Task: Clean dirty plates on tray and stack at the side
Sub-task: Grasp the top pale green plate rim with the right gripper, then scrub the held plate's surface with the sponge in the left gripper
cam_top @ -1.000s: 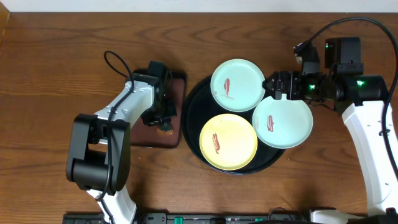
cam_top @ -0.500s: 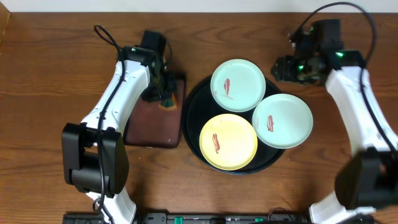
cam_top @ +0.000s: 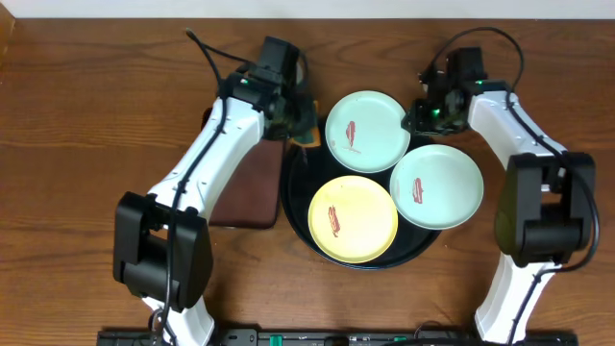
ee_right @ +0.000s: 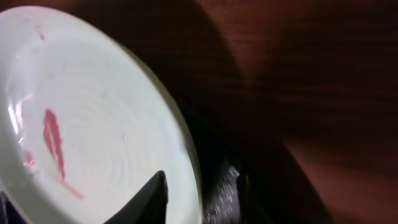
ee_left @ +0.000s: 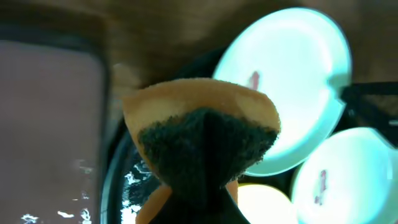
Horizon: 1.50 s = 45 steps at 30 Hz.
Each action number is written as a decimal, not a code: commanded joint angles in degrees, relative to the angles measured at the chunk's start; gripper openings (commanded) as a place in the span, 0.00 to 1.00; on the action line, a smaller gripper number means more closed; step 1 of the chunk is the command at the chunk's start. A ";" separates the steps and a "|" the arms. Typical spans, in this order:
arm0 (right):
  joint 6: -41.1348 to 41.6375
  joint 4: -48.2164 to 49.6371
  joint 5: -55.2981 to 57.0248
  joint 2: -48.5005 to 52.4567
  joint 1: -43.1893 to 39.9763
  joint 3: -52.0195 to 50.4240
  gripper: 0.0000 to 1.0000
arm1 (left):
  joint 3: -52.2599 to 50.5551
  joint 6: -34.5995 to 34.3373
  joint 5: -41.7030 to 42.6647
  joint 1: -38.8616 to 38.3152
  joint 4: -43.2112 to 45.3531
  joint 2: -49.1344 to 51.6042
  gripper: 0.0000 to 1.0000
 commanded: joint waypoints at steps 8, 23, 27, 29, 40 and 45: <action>0.79 -1.51 2.51 2.82 3.98 0.57 0.01 | 1.46 -4.66 0.52 -2.80 5.01 1.62 0.07; 2.91 -11.93 8.46 1.36 5.90 0.68 0.01 | 1.49 -8.63 0.59 -9.03 13.92 10.88 0.07; 0.28 -13.81 11.13 -1.55 6.03 0.68 0.01 | 1.49 -8.61 0.57 -9.68 15.69 11.08 0.07; -1.31 -13.88 12.04 -3.26 6.34 0.68 0.01 | 1.49 -8.63 0.57 -9.70 17.97 11.08 0.08; -3.93 -15.13 13.03 -5.35 7.30 0.68 0.01 | 1.49 -13.09 2.71 -10.16 23.65 18.88 0.08; -2.95 -15.26 13.86 -5.35 7.58 0.68 0.01 | 1.49 -10.45 -1.66 -9.75 16.76 19.19 0.07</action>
